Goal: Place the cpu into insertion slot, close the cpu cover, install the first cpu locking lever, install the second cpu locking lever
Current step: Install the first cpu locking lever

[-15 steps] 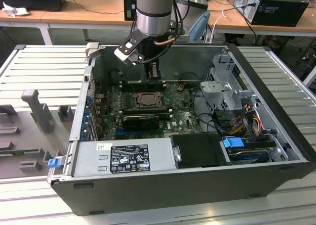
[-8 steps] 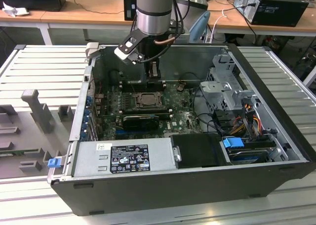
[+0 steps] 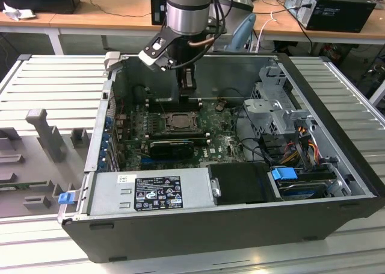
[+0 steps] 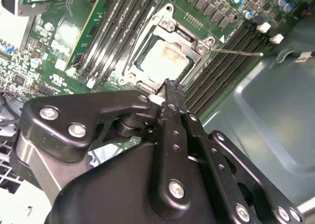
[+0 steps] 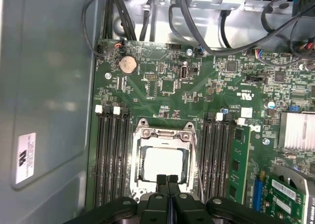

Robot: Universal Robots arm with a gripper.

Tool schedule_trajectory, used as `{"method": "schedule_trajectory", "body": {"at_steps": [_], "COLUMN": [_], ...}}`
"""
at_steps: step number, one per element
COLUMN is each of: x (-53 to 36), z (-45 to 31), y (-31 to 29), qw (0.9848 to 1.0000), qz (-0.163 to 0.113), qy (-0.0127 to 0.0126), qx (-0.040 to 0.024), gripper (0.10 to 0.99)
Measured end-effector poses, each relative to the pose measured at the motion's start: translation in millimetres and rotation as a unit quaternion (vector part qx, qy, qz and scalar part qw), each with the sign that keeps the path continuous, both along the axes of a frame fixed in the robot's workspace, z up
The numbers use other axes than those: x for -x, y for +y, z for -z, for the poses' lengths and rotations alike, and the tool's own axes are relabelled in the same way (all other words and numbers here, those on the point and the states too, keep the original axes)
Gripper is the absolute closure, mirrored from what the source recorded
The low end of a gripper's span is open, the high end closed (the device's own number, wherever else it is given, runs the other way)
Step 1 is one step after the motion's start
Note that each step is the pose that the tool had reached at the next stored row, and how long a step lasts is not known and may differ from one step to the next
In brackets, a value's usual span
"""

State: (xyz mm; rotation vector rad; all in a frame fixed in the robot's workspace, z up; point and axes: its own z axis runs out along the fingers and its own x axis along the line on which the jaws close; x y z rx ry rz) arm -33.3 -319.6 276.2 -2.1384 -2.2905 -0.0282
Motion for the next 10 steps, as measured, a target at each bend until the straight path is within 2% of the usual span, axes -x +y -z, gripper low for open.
{"method": "schedule_trajectory", "body": {"at_steps": [10], "x": [0.0], "z": [-20.1], "y": [0.0], "qw": [1.0], "qz": [0.0], "qy": [-0.0001], "qx": [-0.0002], "gripper": [0.98]}}
